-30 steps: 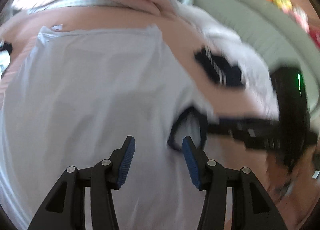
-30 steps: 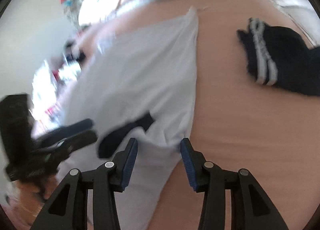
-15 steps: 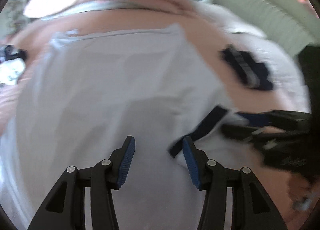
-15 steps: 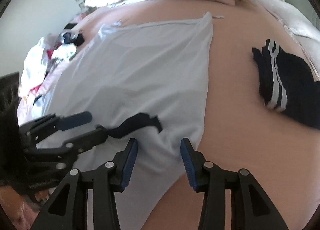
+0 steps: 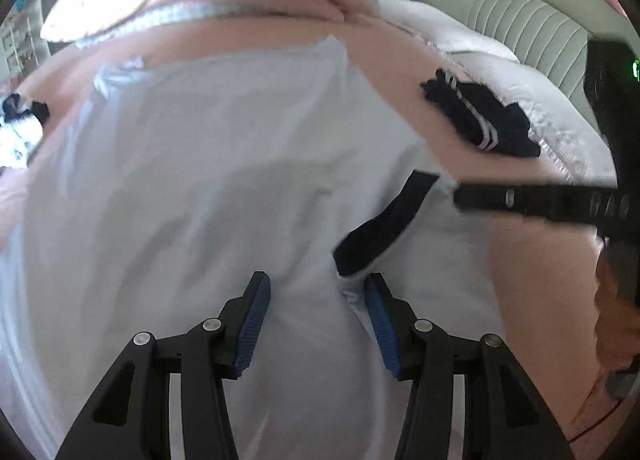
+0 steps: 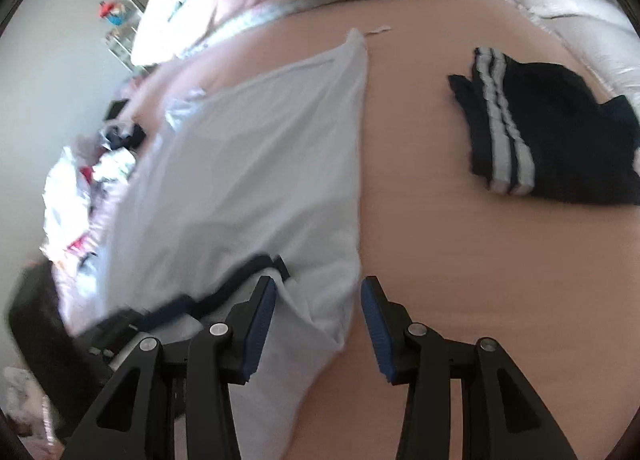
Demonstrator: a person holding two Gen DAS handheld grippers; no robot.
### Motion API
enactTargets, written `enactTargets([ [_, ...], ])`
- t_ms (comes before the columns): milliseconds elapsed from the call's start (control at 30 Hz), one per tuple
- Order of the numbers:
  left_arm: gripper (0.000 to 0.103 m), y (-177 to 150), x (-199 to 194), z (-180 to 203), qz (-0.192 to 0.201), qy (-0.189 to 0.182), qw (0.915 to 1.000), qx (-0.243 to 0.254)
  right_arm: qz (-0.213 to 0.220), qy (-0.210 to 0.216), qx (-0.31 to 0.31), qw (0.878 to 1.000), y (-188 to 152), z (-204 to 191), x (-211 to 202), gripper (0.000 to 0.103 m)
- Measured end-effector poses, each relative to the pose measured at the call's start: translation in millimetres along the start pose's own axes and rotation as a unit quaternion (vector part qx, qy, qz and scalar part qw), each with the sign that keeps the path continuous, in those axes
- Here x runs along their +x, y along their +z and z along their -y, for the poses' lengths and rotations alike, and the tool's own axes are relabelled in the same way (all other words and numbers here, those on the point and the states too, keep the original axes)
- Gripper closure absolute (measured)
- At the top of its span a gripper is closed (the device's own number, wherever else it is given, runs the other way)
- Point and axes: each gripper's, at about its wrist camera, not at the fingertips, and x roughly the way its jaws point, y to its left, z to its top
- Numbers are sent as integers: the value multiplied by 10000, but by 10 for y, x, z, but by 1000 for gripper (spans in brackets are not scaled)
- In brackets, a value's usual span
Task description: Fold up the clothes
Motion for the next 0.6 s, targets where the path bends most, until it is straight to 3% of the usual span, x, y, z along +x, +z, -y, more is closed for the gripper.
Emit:
enactTargets([
  [67,57,-19,-195,-2,107,-290,9995,-45,-27,-54,-61,10000,-175,-41,-135,59],
  [233,57,-253,-416,-149,-149,-223,9996,8,-113,-70,-158,9998,-668,-233,-356,59],
  [300,57,-416,-431,-260,-385,-326,9987,-104,-373,-77,-213,9990,-913,-355,-278,59],
  [400,57,-643,-403,-385,-683,-137,9976,43,-573,-718,-639,9937,-1224,-482,-175,59],
  [467,57,-761,-553,-352,-551,-67,9978,360,-436,-1032,-851,9900,-1371,-535,-234,58],
  [600,57,-1046,-773,-408,-639,1,9973,373,-163,-1081,-83,9940,-1533,-545,-391,58],
])
